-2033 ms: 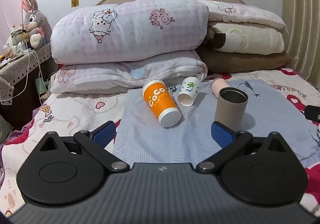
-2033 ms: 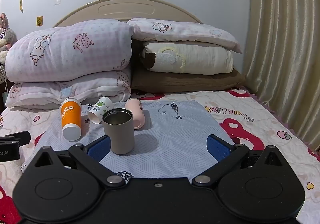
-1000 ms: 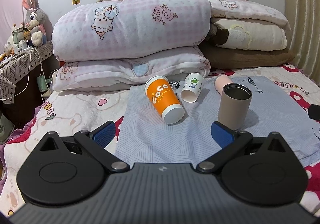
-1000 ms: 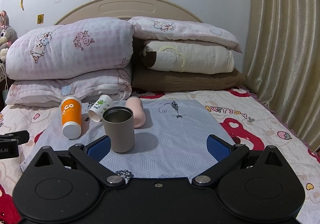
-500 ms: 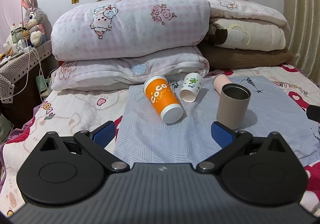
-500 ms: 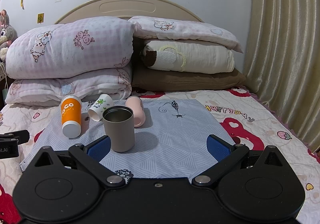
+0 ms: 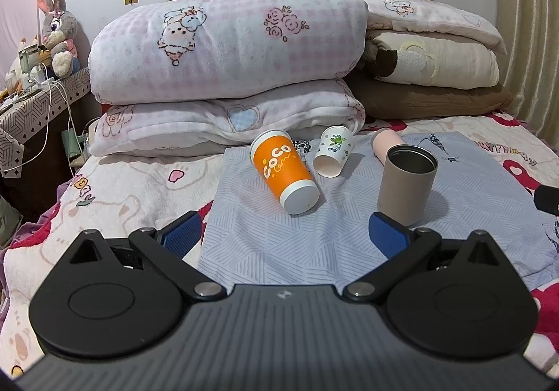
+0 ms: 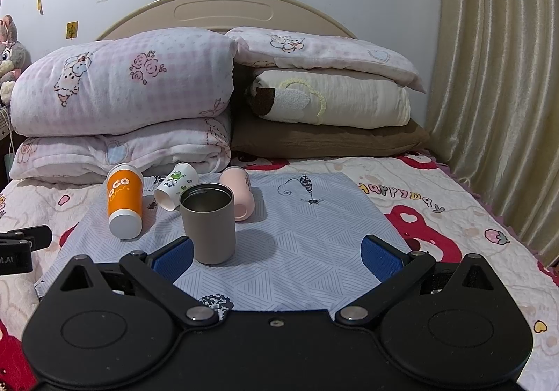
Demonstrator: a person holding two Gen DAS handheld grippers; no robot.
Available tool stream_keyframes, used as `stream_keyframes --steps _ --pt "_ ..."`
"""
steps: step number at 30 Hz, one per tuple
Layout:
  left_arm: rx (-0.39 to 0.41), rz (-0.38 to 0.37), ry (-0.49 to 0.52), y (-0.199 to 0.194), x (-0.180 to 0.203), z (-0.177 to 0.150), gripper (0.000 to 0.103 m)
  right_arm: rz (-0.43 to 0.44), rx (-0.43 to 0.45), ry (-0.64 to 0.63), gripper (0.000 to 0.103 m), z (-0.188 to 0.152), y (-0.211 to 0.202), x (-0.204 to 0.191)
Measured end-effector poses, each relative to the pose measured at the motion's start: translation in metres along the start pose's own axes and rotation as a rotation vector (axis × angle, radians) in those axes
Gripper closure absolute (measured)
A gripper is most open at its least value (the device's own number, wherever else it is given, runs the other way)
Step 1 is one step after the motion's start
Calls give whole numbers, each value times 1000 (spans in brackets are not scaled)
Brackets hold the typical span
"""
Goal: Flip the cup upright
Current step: 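Move the left tool toward the orange COCO cup lying on its side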
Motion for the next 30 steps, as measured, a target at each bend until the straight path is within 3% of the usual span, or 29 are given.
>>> stream_keyframes --steps 7,14,21,27,30 --pt "-5 -30 17 -5 6 3 0 22 -10 11 0 -1 1 -6" --pt "-1 -83 117 -10 24 29 0 73 -45 -12 0 8 4 -12" --pt "-56 -118 204 9 45 51 0 180 -139 -33 0 14 21 -20" --pt "-101 -147 184 40 51 63 0 301 -196 -72 0 19 51 -27" --pt "-133 -186 150 62 53 65 0 351 -162 -92 0 23 68 -31"
Point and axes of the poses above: each gripper's, at about its wrist camera, not at the fingertips, and y roughly the way its jaws point, x to its right, z to its top, the point moved 7 cm from there along y, roughly the way its jaws point, and after that the axes turned 7 degrees about z, right-handed, at the moved point
